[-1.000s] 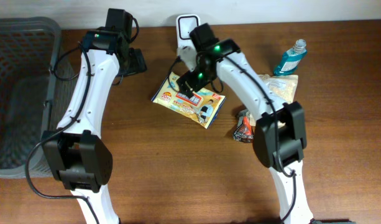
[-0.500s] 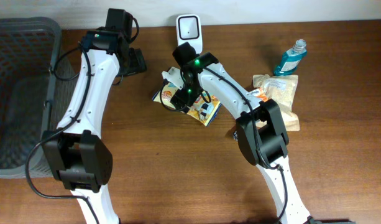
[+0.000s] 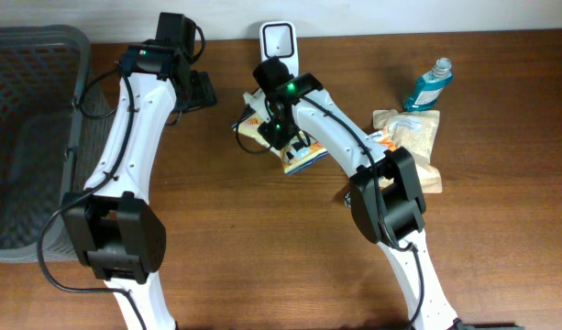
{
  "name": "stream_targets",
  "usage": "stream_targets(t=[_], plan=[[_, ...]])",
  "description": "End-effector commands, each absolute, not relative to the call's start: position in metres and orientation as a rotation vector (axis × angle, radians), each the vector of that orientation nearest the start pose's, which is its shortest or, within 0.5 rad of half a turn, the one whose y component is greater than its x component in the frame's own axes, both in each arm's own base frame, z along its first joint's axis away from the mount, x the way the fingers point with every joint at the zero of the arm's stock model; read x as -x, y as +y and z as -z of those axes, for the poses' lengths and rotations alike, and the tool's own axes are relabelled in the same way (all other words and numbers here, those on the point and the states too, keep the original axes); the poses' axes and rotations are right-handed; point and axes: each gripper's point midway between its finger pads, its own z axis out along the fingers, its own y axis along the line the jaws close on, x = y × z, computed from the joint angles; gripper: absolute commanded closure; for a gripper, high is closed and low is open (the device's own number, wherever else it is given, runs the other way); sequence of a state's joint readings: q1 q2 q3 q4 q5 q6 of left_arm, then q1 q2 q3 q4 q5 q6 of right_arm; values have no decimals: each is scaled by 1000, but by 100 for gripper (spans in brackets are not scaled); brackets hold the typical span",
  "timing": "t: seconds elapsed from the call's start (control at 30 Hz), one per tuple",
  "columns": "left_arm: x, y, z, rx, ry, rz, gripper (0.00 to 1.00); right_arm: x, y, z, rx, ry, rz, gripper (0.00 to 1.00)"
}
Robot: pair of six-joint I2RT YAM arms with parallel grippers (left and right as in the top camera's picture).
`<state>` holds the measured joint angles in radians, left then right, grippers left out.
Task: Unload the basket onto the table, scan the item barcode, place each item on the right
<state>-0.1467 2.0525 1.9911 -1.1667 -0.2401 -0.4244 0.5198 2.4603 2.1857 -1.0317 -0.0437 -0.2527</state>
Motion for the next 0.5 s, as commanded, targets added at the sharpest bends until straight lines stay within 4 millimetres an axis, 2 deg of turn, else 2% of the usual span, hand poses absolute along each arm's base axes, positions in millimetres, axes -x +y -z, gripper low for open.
stream_targets(t=[0.0, 0.13, 0.23, 0.33, 0.47], plan=[[-471, -29, -155, 448, 2729, -197, 1, -491, 259, -43, 794, 2718, 35, 96], [-471, -29, -155, 448, 2729, -197, 1, -512, 255, -89, 602, 2642, 84, 96], [-471, -29, -155, 448, 2729, -197, 1, -525, 251, -115, 529, 2577, 126, 96], [-471, -29, -155, 448, 2729, -197, 1, -535, 244, -131, 471, 2529, 180, 96], [-471, -29, -155, 448, 2729, -197, 1, -533, 247, -128, 482, 2539, 160, 96]])
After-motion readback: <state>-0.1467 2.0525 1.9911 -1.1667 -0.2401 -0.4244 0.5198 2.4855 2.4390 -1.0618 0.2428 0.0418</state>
